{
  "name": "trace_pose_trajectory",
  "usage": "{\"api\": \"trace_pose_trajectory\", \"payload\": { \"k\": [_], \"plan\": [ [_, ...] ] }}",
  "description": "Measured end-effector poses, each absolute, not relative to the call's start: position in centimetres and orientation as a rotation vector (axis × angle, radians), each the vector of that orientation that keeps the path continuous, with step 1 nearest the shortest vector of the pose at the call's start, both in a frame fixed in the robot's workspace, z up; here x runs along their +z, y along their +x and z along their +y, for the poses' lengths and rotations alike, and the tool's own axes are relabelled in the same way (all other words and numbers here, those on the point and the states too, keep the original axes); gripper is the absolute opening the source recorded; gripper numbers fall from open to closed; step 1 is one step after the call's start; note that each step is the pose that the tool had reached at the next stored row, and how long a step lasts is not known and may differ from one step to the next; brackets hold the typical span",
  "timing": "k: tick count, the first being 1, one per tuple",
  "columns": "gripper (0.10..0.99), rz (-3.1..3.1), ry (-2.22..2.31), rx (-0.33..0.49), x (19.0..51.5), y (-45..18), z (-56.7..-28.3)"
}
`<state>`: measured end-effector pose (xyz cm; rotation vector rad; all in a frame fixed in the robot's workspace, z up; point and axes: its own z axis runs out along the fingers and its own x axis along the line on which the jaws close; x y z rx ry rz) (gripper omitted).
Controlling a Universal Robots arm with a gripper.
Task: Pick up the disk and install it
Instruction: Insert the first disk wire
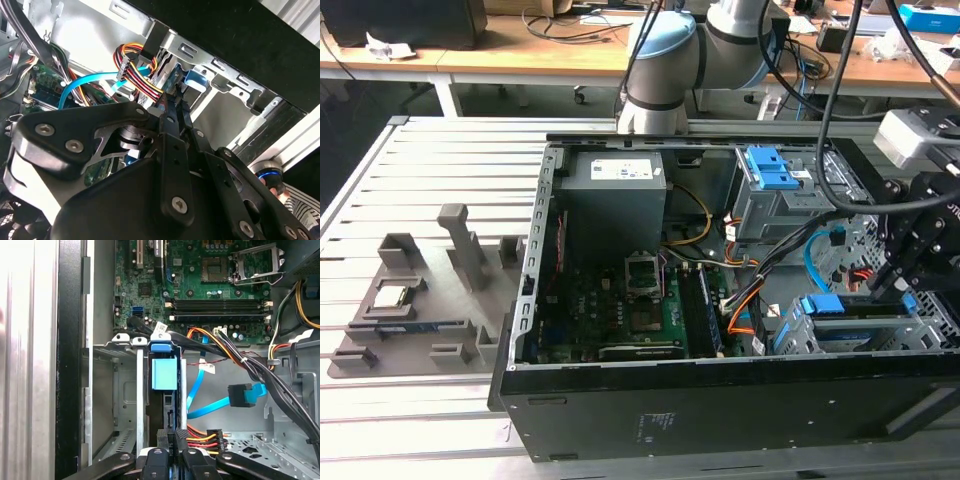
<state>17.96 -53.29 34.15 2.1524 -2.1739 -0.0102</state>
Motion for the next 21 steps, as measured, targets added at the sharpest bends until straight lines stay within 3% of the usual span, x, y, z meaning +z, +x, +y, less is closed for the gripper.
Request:
{"api": "trace_pose_trajectory", "payload": {
  "k": [21],
  "plan": [
    [0.169, -2.212, 2.118, -0.020, 34.33, 17.99, -53.27]
  ]
}}
